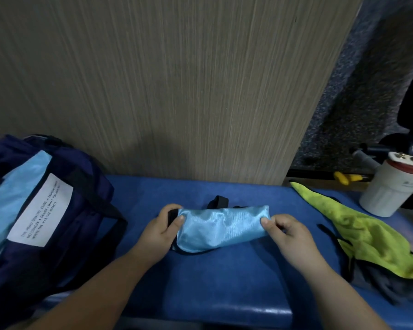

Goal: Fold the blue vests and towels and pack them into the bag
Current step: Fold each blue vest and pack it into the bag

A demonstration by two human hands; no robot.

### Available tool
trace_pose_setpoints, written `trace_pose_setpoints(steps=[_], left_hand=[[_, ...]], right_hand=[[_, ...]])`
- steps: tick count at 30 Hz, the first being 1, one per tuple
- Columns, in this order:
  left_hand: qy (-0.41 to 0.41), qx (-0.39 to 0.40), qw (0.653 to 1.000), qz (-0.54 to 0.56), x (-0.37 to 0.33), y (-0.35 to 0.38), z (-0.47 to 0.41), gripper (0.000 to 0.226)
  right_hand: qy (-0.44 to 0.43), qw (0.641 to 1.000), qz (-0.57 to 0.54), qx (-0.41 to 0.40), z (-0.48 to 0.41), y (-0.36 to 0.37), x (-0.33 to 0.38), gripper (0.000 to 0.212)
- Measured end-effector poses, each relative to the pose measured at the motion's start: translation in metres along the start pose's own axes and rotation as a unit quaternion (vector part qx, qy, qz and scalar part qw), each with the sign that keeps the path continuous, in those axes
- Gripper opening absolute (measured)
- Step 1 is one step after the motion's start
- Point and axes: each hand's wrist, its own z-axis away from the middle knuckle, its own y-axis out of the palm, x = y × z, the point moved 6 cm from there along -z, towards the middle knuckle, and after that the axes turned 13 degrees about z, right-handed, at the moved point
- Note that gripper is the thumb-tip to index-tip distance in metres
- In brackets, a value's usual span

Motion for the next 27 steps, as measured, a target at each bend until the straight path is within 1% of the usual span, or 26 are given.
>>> trace_pose_setpoints(steps=[3, 5, 6, 7, 9, 10, 11, 12, 13, 14, 16, 18, 19, 23, 25, 27], left_hand=[[-0.016, -0.012, 0.999, -0.038, 0.004, 0.002, -0.002, 0.054], [-0.014, -0.030, 0.996, -0.086, 0.009, 0.004, 0.002, 0.068], [0.001, -0.048, 0.993, -0.112, 0.010, 0.003, 0.004, 0.069], [0.041, -0.070, 0.987, -0.140, 0.006, 0.002, 0.007, 0.065], [0.175, -0.087, 0.960, -0.199, -0.011, 0.003, 0.010, 0.049], [0.240, -0.071, 0.945, -0.211, -0.018, 0.007, 0.011, 0.041], [0.286, -0.033, 0.934, -0.211, -0.022, 0.013, 0.012, 0.031], [0.301, 0.012, 0.930, -0.209, -0.023, 0.020, 0.013, 0.022], [0.291, 0.051, 0.933, -0.206, -0.020, 0.027, 0.014, 0.020], [0.259, 0.078, 0.940, -0.207, -0.014, 0.031, 0.014, 0.031], [0.208, 0.100, 0.947, -0.225, -0.002, 0.035, 0.014, 0.056], [0.186, 0.114, 0.945, -0.244, 0.002, 0.037, 0.014, 0.067], [0.181, 0.118, 0.945, -0.245, 0.000, 0.038, 0.013, 0.068], [0.147, 0.123, 0.950, -0.246, -0.005, 0.037, 0.013, 0.067], [0.150, 0.117, 0.950, -0.247, -0.010, 0.035, 0.016, 0.062], [0.163, 0.105, 0.952, -0.238, -0.018, 0.030, 0.019, 0.055]], right_hand=[[0.060, 0.997, 0.038, 0.044, -0.002, 0.008, -0.009, 0.052], [0.090, 0.989, 0.087, 0.073, -0.002, 0.013, -0.014, 0.052], [0.100, 0.985, 0.112, 0.082, -0.002, 0.014, -0.015, 0.052], [0.108, 0.982, 0.130, 0.085, -0.001, 0.013, -0.014, 0.052], [0.119, 0.977, 0.154, 0.084, 0.001, 0.012, -0.011, 0.052], [0.125, 0.975, 0.165, 0.080, 0.002, 0.010, -0.011, 0.050], [0.126, 0.974, 0.173, 0.071, 0.003, 0.008, -0.009, 0.048], [0.127, 0.975, 0.174, 0.057, 0.002, 0.008, -0.010, 0.042], [0.128, 0.978, 0.161, 0.043, 0.002, 0.007, -0.010, 0.034], [0.136, 0.982, 0.127, 0.032, 0.001, 0.007, -0.011, 0.027], [0.166, 0.986, 0.022, 0.025, 0.002, 0.011, -0.010, 0.027], [0.204, 0.975, -0.084, 0.037, 0.006, 0.019, -0.006, 0.029], [0.216, 0.969, -0.113, 0.042, 0.007, 0.022, -0.004, 0.029], [0.233, 0.955, -0.173, 0.067, 0.009, 0.031, 0.005, 0.030], [0.250, 0.935, -0.243, 0.072, 0.009, 0.036, 0.008, 0.025], [0.266, 0.904, -0.326, 0.075, 0.009, 0.040, 0.014, 0.016]])
